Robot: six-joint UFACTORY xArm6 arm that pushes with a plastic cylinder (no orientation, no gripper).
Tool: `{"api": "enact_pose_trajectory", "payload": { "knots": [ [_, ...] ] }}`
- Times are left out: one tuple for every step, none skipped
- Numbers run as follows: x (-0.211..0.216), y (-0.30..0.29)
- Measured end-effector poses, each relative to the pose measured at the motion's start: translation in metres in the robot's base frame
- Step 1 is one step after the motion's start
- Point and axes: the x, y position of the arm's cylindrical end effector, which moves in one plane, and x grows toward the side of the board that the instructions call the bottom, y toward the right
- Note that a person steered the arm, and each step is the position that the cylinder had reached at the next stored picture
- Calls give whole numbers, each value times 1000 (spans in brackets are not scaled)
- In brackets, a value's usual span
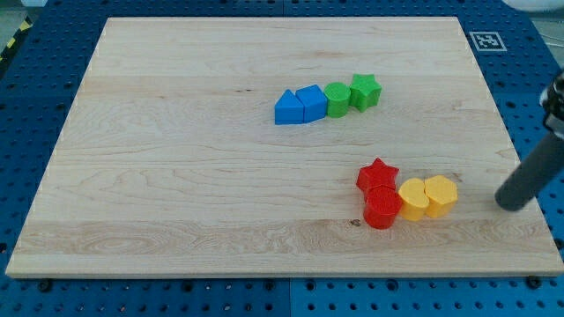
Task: Move the arm towards up
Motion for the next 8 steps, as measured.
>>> {"api": "enact_pose_trajectory", "payload": {
  "knots": [
    [-24,0],
    [-43,0],
    [-60,0],
    [-78,0],
    [-101,0],
    [-118,-2],
    [-118,-2],
    [-125,-2]
  ]
}}
